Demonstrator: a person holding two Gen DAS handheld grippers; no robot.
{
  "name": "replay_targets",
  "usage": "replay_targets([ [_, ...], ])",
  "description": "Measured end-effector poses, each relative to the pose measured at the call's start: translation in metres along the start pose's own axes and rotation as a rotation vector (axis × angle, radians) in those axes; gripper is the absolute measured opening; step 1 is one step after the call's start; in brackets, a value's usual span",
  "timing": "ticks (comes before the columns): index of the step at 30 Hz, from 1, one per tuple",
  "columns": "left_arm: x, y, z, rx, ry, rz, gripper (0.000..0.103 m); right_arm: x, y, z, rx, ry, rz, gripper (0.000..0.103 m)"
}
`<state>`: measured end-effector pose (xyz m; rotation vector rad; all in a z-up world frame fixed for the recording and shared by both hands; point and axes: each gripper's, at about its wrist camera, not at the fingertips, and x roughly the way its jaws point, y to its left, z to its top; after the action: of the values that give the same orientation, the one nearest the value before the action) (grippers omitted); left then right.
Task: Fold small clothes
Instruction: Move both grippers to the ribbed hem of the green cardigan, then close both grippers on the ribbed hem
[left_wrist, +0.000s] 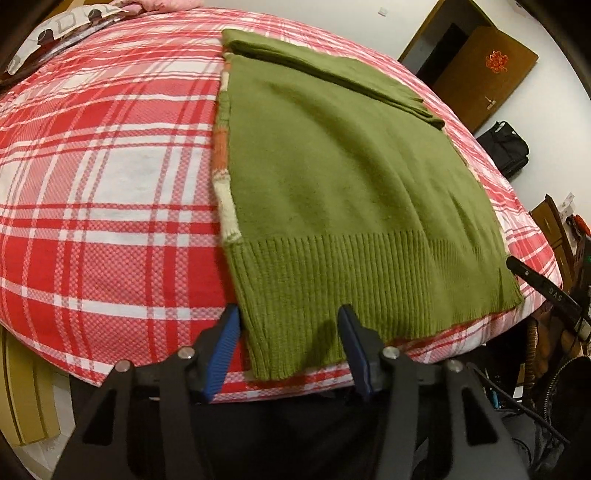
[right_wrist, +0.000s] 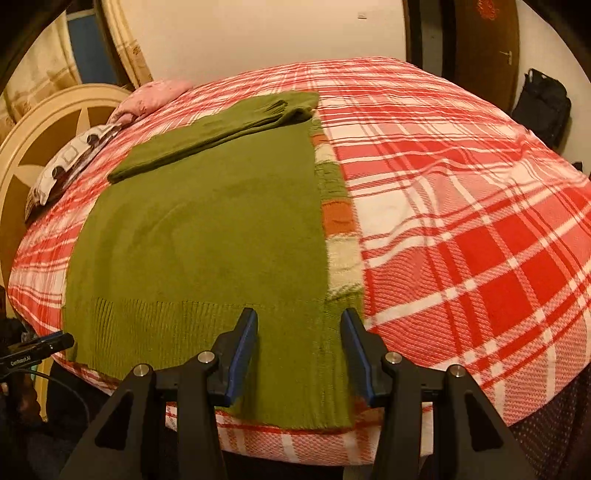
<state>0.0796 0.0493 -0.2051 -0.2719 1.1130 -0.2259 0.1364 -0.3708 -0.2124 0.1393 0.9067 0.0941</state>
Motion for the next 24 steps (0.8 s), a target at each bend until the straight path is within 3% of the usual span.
replay_targets([
  [1,-0.001,0.001,0.000,0.002,0.000,0.007,0.047,-0.002,-0.003,-0.001,0.008,-0.003,0.002,0.049],
  [3,-0.002,0.001,-0.001,0.000,-0.006,0.008,0.027,-0.005,-0.008,-0.003,0.019,-0.002,-0.004,0.049],
  [5,-0.005,0.003,-0.002,0.008,-0.008,0.006,0.022,-0.007,-0.012,-0.007,0.025,0.006,-0.017,0.049],
  [14,-0.006,0.007,-0.002,-0.009,-0.013,-0.011,0.024,-0.012,-0.015,-0.020,0.023,0.034,0.040,0.049],
  [17,-0.004,0.008,-0.002,-0.015,-0.013,-0.039,0.038,-0.012,-0.015,-0.023,0.030,0.047,0.065,0.048],
  [19,-0.004,0.007,-0.002,-0.013,-0.015,-0.057,0.042,-0.012,-0.016,-0.026,0.040,0.059,0.082,0.039],
  [21,-0.004,0.008,-0.003,-0.015,-0.020,-0.068,0.040,-0.010,-0.016,-0.028,0.041,0.070,0.089,0.024],
  [22,-0.005,0.008,-0.003,-0.016,-0.020,-0.071,0.039,-0.009,-0.017,-0.029,0.044,0.070,0.091,0.022],
  [23,-0.006,0.009,-0.003,-0.018,-0.021,-0.069,0.030,-0.009,-0.018,-0.029,0.049,0.072,0.097,0.016],
  [24,-0.007,0.011,-0.003,-0.020,-0.023,-0.071,0.009,-0.009,-0.020,-0.029,0.058,0.075,0.107,0.010],
])
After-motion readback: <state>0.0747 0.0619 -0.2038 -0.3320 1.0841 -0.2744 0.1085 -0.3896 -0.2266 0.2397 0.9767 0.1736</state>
